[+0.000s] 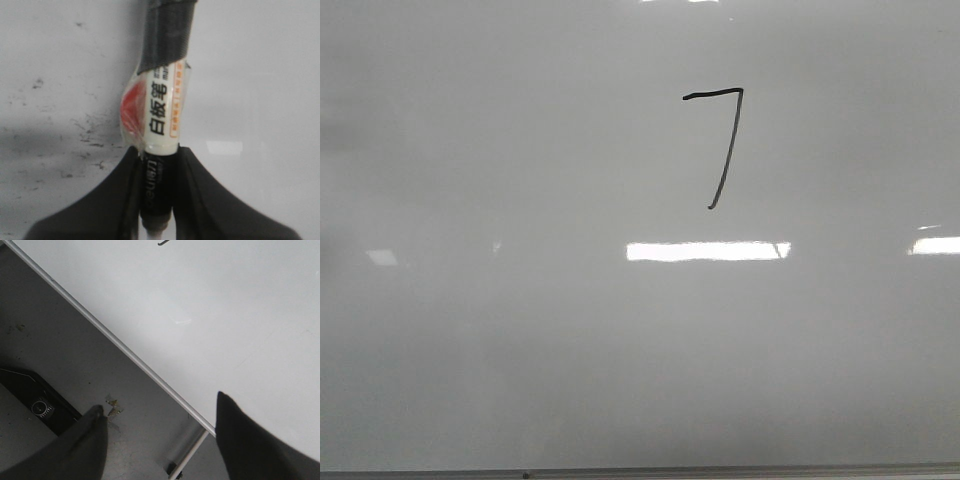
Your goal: Write number 7 on whiteboard
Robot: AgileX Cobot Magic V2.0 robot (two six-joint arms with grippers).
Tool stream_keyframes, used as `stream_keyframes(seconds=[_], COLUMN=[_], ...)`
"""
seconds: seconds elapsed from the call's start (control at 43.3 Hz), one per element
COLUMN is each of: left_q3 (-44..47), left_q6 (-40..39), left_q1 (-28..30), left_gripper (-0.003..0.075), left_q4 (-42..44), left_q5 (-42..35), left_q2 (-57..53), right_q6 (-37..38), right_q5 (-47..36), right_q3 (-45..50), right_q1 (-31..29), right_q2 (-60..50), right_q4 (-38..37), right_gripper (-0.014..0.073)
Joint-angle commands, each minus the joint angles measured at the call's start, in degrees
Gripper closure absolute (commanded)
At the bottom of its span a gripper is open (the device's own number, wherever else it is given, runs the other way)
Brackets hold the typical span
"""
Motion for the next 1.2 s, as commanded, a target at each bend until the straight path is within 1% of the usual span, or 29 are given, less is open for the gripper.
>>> stream_keyframes(seconds=[0.0,0.162,0.231,0.323,0.346,0.485,0.554,0.669,0.808,0.877,0.97,1.062,1.177], left_q3=[-4.2,-8.9,-10.5,-12.2,-12.6,-13.3,-13.3,-13.3,-13.3,-13.3,-13.3,-13.3,-13.3], left_q6=[0.0,0.0,0.0,0.0,0.0,0.0,0.0,0.0,0.0,0.0,-0.1,-0.1,0.0], left_q1=[0.0,0.0,0.0,0.0,0.0,0.0,0.0,0.0,0.0,0.0,0.0,-0.5,-4.0], left_gripper=[0.0682,0.066,0.0626,0.0545,0.0515,0.0389,0.0359,0.0351,0.0351,0.0351,0.0351,0.0352,0.0352], left_q4=[-0.8,-0.8,-0.5,0.2,0.2,0.7,1.0,2.3,5.1,6.0,6.7,5.7,5.7], left_q5=[-2.1,3.5,5.5,7.8,8.4,8.3,8.6,10.7,13.6,16.0,19.1,21.8,24.6], left_q2=[1.1,5.3,7.0,8.4,8.5,9.1,9.1,8.5,5.4,2.8,-1.0,-6.0,-11.7], right_q6=[0.1,0.1,0.1,0.1,0.1,0.1,0.1,0.1,0.4,2.8,9.9,15.6,16.6], right_q5=[-3.0,-3.0,-2.9,-2.9,-2.9,-2.9,-2.8,-2.5,0.5,2.2,3.2,3.0,1.5], right_q3=[-1.7,-1.7,-1.7,-1.7,-1.7,-1.7,-1.7,-1.7,-1.7,-1.7,-1.7,-1.7,-1.5], right_q1=[-0.4,-0.4,-0.4,-0.4,-0.4,-0.4,-0.4,-0.4,-0.4,-0.4,-0.4,-0.4,-0.4], right_q2=[-0.3,-0.3,-0.3,-0.3,-0.3,-0.3,-0.3,-0.3,-0.8,-1.7,-3.3,-5.8,-8.7], right_q4=[-0.6,-0.6,-0.6,-0.6,-0.6,-0.6,-0.6,-0.7,-2.2,-4.2,-7.8,-8.3,-7.4], right_gripper=[0.0106,0.0106,0.0106,0.0106,0.0106,0.0106,0.0106,0.0106,0.0106,0.0106,0.0106,0.0106,0.0106])
